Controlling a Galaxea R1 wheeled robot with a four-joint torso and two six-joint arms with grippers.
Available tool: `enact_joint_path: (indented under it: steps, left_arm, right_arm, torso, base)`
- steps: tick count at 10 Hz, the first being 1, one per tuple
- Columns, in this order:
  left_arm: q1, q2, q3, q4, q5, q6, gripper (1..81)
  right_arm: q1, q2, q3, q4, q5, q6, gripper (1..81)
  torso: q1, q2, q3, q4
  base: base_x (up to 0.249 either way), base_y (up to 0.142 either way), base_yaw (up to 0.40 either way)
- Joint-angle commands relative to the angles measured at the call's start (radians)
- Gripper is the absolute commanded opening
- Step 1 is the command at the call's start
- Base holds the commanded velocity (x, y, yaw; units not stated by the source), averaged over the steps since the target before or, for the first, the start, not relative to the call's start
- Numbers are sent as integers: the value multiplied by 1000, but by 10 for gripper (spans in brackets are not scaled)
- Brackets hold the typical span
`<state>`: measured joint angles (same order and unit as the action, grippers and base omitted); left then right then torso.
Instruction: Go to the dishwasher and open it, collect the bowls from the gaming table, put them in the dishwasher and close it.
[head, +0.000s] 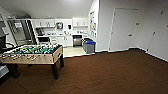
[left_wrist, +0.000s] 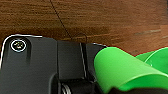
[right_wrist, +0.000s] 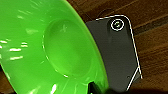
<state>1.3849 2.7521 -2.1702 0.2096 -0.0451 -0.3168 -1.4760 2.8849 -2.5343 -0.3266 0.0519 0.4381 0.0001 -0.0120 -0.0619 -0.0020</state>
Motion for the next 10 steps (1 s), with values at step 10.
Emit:
enact_joint_path:
  steps: [10]
  left_arm:
    - [-54,-15,18,8,30,4,10]
  right_arm:
    - [53,-2,10,-17,-46,-6,10]
  torso:
    - [0,0,0,0]
  base:
    - [115,0,0]
